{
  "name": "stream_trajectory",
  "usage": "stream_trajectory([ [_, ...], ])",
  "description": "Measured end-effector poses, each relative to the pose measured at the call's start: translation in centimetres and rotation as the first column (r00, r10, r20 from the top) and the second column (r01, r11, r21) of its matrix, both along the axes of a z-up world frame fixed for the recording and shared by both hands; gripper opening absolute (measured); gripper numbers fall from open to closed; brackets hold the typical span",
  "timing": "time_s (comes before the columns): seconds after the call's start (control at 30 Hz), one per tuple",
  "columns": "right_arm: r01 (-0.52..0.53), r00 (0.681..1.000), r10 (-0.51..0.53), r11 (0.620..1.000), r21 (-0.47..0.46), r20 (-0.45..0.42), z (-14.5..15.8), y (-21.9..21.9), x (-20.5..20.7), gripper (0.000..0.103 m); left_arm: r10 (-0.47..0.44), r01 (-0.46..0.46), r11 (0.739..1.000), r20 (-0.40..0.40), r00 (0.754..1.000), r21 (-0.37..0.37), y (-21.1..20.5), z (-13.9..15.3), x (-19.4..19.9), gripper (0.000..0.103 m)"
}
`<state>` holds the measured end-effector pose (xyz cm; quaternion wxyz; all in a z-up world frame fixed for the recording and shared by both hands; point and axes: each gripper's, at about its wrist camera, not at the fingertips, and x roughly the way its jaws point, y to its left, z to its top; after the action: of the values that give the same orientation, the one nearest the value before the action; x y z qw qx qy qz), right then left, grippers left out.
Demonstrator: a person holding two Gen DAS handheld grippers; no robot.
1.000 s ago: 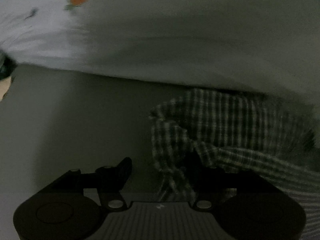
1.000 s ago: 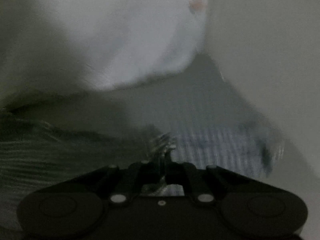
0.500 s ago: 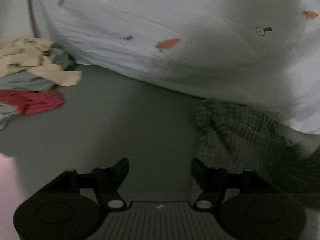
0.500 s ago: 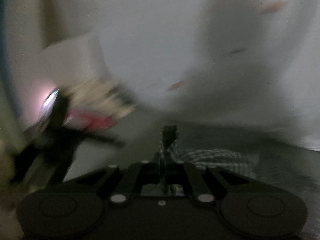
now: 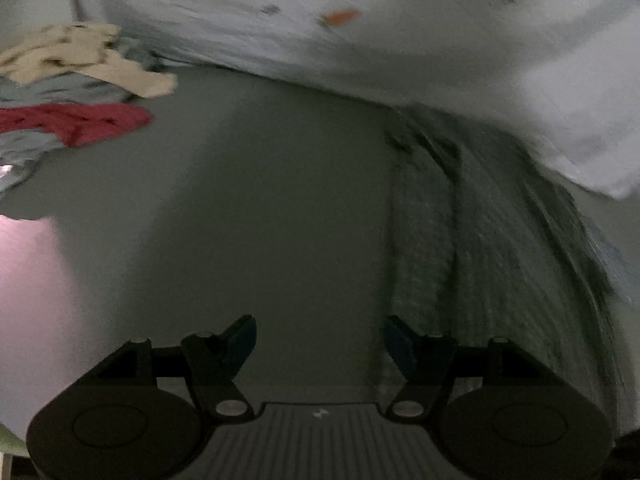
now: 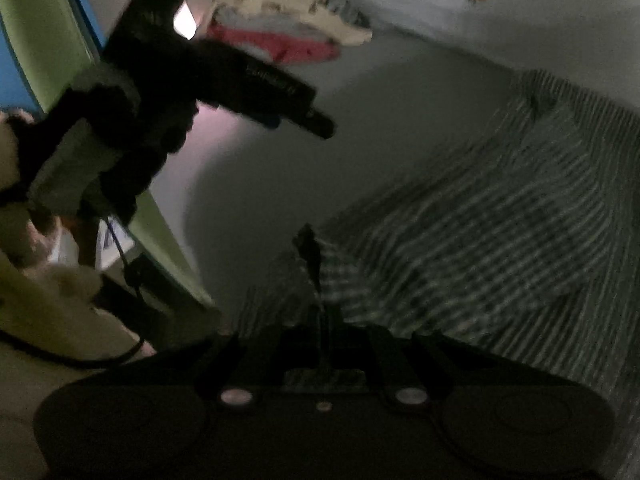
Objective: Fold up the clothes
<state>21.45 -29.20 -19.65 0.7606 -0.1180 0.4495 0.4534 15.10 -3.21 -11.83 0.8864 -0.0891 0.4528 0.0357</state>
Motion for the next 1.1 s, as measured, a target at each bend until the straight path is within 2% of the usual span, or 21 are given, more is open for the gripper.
stream_trajectory([
  [0.07,0.009,0.999,-0.011,0.999,-0.043,-0.033,-1.5,1.0,0.1,0.004,-0.059,0.059,0.998,-0.014,0.998,0.001,-1.2,-0.8,0.0,0.072],
  [0.27,0.081,0.992,-0.09,0.992,-0.097,-0.087,-2.6,1.0,-1.2,0.006,-0.205,0.205,0.978,-0.003,0.979,-0.038,-4.2,-1.8,1.0,0.072],
  [0.37,0.124,0.984,-0.137,0.986,-0.115,-0.112,-2.7,0.6,-2.0,0.013,-0.277,0.277,0.959,0.014,0.961,-0.06,-6.0,-2.2,1.6,0.076],
  [0.47,0.222,0.966,-0.233,0.97,-0.101,-0.113,-1.6,-1.2,-2.6,0.019,-0.336,0.336,0.938,0.012,0.942,-0.081,-7.7,-3.1,2.4,0.077],
  [0.53,0.303,0.945,-0.312,0.948,-0.102,-0.096,-0.9,-2.6,-2.4,0.041,-0.371,0.37,0.925,0.003,0.929,-0.087,-8.8,-3.7,2.9,0.077],
  [0.63,0.419,0.902,-0.427,0.902,-0.099,-0.07,0.2,-4.7,-2.1,0.052,-0.409,0.408,0.91,0.007,0.912,-0.074,-10.4,-3.8,3.5,0.077],
  [0.7,0.515,0.852,-0.521,0.852,-0.094,-0.052,0.2,-6.8,-1.5,0.054,-0.415,0.415,0.907,0.019,0.91,-0.067,-11.2,-3.4,3.9,0.085],
  [0.77,0.602,0.794,-0.606,0.795,-0.071,-0.047,0.3,-9.2,-0.7,0.059,-0.41,0.411,0.91,0.03,0.912,-0.062,-12.0,-3.0,4.4,0.088],
  [0.83,0.684,0.727,-0.685,0.728,-0.042,-0.041,0.2,-11.8,0.3,0.07,-0.403,0.404,0.913,0.039,0.914,-0.054,-12.8,-2.5,4.9,0.088],
  [0.93,0.792,0.61,-0.792,0.61,0.013,-0.029,-0.1,-15.8,1.8,0.071,-0.398,0.399,0.917,0.052,0.916,-0.021,-14.7,-2.1,5.5,0.093],
  [1.03,0.884,0.468,-0.884,0.468,0.008,0.012,-0.6,-20.7,3.9,0.071,-0.388,0.387,0.922,0.064,0.92,0.017,-17.0,-1.9,6.0,0.1],
  [1.1,0.921,0.389,-0.921,0.389,0.02,0.02,-1.0,-23.8,5.2,0.071,-0.371,0.372,0.928,0.068,0.926,-0.003,-18.2,-1.7,6.2,0.102],
])
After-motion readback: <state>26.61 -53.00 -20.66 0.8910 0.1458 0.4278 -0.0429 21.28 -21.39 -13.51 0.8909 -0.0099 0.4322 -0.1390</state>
